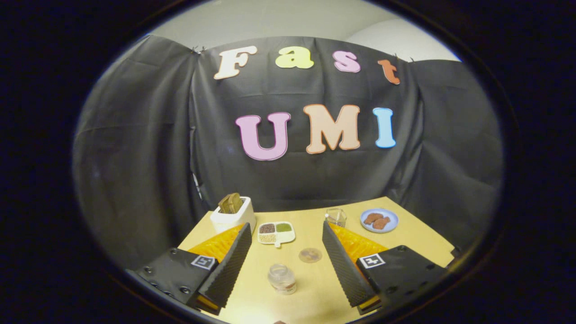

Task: Take the bottle from table, then pour the juice into the cup, finally place the bottle on the coaster

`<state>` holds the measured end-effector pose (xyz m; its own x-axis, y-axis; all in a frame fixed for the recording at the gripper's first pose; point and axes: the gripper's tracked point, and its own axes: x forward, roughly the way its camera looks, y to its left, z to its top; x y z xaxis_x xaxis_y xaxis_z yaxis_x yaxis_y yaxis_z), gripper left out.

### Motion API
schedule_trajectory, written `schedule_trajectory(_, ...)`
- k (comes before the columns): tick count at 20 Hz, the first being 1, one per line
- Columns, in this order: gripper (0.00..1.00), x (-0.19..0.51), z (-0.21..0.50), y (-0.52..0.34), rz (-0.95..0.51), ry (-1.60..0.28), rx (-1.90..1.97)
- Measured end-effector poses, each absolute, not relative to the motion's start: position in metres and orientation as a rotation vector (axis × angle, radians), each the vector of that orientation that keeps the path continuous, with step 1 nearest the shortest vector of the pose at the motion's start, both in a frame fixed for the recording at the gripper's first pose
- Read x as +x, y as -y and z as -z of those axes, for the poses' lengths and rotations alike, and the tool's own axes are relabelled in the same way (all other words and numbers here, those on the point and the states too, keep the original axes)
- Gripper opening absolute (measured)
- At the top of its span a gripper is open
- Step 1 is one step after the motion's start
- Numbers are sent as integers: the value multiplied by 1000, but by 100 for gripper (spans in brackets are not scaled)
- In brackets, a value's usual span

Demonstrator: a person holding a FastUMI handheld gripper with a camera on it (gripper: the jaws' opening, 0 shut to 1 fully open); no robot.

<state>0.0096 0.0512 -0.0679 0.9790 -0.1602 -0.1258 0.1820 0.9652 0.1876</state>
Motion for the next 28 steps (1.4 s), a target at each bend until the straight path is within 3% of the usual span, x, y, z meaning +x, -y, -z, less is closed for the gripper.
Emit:
schedule_trajectory(12, 99, 15, 194, -89, 288, -320, 131)
schedule_trajectory(28, 100, 62, 290, -99, 406, -410, 121)
